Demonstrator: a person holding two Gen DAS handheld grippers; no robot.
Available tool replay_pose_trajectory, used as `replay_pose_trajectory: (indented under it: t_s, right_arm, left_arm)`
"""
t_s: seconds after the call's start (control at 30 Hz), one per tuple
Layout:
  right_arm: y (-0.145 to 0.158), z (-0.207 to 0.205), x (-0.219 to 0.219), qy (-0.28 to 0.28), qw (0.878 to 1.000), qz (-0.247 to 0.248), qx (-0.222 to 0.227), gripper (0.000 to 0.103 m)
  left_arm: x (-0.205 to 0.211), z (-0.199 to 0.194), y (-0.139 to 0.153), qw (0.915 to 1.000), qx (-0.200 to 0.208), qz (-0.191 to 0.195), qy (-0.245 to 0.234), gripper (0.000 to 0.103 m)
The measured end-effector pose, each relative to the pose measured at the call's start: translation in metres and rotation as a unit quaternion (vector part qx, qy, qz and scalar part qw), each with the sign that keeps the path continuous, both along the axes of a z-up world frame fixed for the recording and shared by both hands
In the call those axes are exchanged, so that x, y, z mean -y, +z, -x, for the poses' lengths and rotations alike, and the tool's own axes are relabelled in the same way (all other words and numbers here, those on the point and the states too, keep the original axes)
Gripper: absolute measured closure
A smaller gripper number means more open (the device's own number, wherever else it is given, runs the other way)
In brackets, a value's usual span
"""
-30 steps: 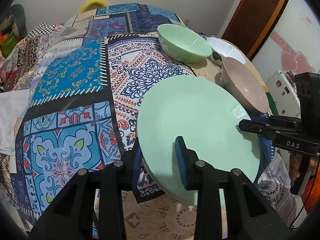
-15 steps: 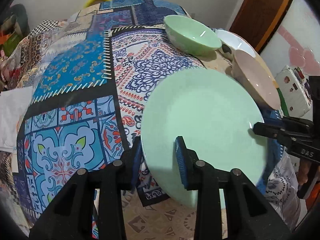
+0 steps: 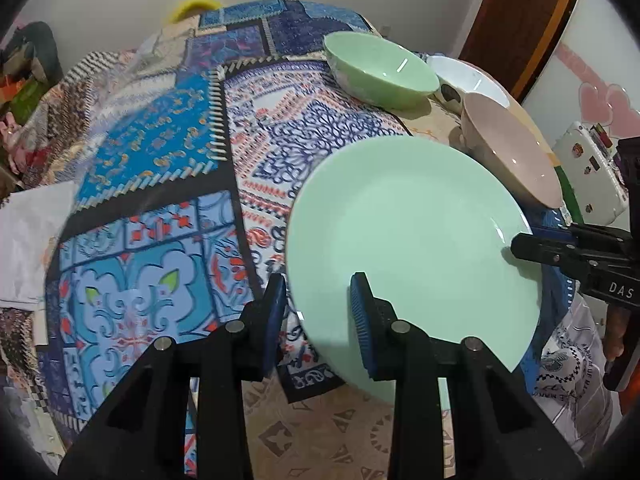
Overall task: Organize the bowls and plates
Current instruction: 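Lower the mint-green plate onto the white plate and open both tools, then grip the pink bowl rim with the left tool while the right tool grips it too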
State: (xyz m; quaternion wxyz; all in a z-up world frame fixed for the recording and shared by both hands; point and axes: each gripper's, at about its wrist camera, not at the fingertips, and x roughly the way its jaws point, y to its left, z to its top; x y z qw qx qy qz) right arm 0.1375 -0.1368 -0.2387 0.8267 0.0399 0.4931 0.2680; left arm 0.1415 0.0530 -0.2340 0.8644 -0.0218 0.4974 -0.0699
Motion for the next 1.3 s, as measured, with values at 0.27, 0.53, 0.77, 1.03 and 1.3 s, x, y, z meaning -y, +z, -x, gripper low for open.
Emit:
replay_pose_trajectory:
  t_s: [0.27, 0.53, 0.77, 1.03, 1.3]
  right_arm:
    - [0.017, 0.015, -0.002, 0.002, 0.996, 0.058, 0.063, 0.080]
    - [0.035, 0.010, 0.020, -0.022, 0.996, 0.039, 0.078, 0.079]
    - [0.054, -0.002, 0.044, -0.062, 0.990, 0.046, 0.116, 0.068]
    - [0.056, -0.024, 0.080, -0.116, 0.982, 0.060, 0.135, 0.055]
    - [0.023, -0.042, 0.101, -0.149, 0.982, 0.054, 0.102, 0.055]
  left_arm:
    - [-0.003, 0.009, 0.023, 0.9996, 0.027, -0.001, 0.007, 0.069]
    - [0.012, 0.006, 0.062, 0.9969, 0.077, 0.013, 0.009, 0.040]
    - [0.045, -0.025, 0.082, 0.9952, 0.097, 0.013, -0.011, 0.015]
    - [0.087, -0.077, 0.067, 0.9962, 0.065, 0.033, -0.047, 0.013]
    - [0.131, -0.114, 0.024, 0.9959, 0.026, 0.016, -0.085, 0.038]
